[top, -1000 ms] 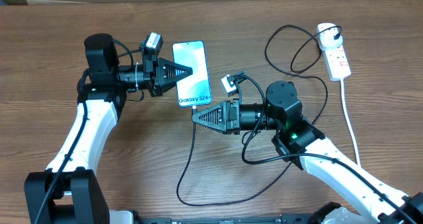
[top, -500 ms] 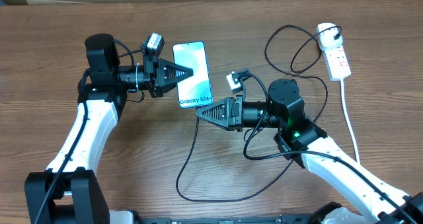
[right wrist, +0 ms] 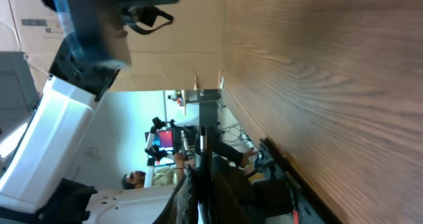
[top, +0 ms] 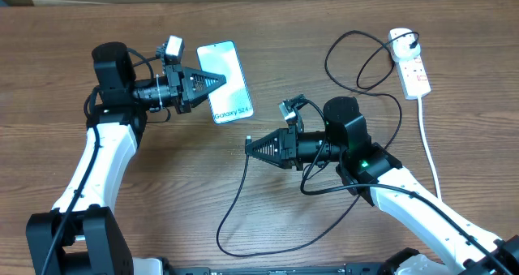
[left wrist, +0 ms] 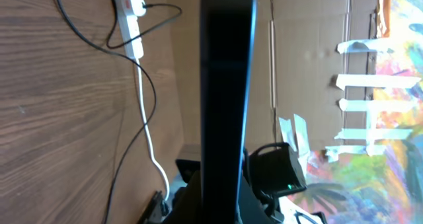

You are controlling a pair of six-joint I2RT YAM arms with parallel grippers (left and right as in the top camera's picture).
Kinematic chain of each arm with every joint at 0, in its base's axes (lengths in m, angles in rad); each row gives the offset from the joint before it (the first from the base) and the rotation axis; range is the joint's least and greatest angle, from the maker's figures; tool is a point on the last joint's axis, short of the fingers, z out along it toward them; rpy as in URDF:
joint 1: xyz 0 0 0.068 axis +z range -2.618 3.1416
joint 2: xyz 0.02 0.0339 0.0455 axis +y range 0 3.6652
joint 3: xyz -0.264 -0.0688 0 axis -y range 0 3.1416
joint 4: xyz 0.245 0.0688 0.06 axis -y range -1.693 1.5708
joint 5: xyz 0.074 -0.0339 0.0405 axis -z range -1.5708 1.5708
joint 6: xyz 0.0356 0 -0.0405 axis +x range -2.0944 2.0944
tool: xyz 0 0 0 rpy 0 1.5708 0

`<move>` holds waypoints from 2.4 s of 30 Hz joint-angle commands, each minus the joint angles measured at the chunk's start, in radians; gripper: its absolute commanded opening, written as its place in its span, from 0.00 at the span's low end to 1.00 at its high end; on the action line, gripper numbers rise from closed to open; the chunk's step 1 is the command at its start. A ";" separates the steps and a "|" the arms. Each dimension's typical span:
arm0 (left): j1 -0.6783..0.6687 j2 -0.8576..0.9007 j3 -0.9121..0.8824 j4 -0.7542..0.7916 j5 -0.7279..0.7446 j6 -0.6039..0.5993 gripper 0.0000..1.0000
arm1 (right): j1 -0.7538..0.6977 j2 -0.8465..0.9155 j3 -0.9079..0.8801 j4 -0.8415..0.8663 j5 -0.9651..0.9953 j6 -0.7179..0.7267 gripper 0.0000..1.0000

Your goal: Plug charger to phone and switch on socket

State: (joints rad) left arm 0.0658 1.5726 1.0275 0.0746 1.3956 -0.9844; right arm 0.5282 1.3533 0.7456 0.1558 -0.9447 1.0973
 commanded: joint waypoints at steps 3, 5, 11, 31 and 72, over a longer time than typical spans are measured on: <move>-0.002 -0.019 0.023 -0.021 0.031 0.042 0.04 | 0.015 -0.001 0.003 0.159 -0.045 -0.031 0.04; -0.002 -0.019 0.023 -0.048 0.051 0.042 0.04 | 0.024 -0.001 0.004 0.175 -0.043 -0.025 0.04; -0.015 -0.019 0.023 -0.082 0.089 0.043 0.04 | 0.044 0.000 0.004 0.180 -0.036 -0.020 0.04; -0.049 -0.019 0.023 -0.082 0.122 0.043 0.04 | 0.047 0.000 0.004 0.206 -0.021 0.025 0.04; -0.047 -0.019 0.023 -0.081 0.169 0.051 0.04 | 0.026 0.006 0.004 0.212 -0.024 0.025 0.04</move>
State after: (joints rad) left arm 0.0227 1.5726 1.0275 -0.0116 1.5078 -0.9646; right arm 0.5636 1.3533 0.7441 0.3527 -0.9722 1.1217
